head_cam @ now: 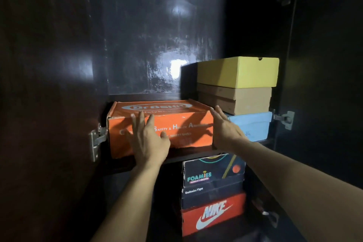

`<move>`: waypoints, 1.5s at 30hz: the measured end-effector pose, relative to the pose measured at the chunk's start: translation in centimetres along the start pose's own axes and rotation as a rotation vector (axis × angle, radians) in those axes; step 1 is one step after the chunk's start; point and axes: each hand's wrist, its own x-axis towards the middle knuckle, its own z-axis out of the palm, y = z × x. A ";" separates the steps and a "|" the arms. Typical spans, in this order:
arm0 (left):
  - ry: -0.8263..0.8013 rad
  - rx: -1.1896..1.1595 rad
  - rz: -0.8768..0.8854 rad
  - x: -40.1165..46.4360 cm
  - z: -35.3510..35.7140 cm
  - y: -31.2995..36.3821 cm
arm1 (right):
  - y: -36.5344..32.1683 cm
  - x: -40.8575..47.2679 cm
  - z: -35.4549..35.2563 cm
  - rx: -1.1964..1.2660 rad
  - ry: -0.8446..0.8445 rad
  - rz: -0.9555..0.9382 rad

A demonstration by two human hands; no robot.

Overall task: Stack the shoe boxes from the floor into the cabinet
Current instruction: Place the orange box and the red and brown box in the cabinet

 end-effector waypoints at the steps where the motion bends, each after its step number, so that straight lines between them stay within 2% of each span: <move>1: 0.053 -0.032 0.033 -0.5 0.2 0.9 | 0.7 -0.6 -0.6 0.025 0.040 -0.001; 3: 0.046 -0.121 0.079 -1.8 1.2 2.8 | 2.8 -2.5 -2.0 0.089 0.021 0.067; 4: -0.028 -0.178 0.078 -2.5 1.8 4.0 | 4.1 -3.6 -2.7 0.114 -0.018 0.113; 7: -0.413 -0.323 0.095 -5.7 4.1 7.7 | 8.5 -7.8 -5.4 0.153 -0.068 0.234; 11: -0.766 -0.457 0.107 -11.2 7.0 12.0 | 14.0 -15.4 -8.6 0.197 -0.188 0.391; 15: -1.034 -0.397 0.228 -17.1 9.3 16.0 | 19.4 -24.2 -10.5 0.203 -0.322 0.566; 21: -1.371 -0.297 0.422 -27.4 11.9 24.0 | 28.6 -37.6 -14.1 0.224 -0.317 0.845; 28: -1.561 -0.249 0.546 -41.4 15.1 33.7 | 37.6 -51.0 -17.3 0.191 -0.207 1.007; 32: -1.656 -0.274 0.604 -49.3 16.5 38.0 | 41.9 -56.5 -17.8 0.104 -0.243 1.090; 34: -1.674 -0.290 0.620 -53.0 17.4 39.9 | 44.3 -59.1 -17.5 0.055 -0.208 1.123; 39: -1.743 -0.289 0.609 -60.2 19.7 43.3 | 49.0 -63.1 -15.5 -0.045 -0.097 1.215; 42: -1.759 -0.275 0.586 -63.1 21.1 44.8 | 50.7 -63.8 -13.8 -0.111 -0.172 1.209; 45: -1.735 -0.258 0.574 -65.0 22.9 46.0 | 51.9 -64.6 -12.6 -0.241 -0.108 1.306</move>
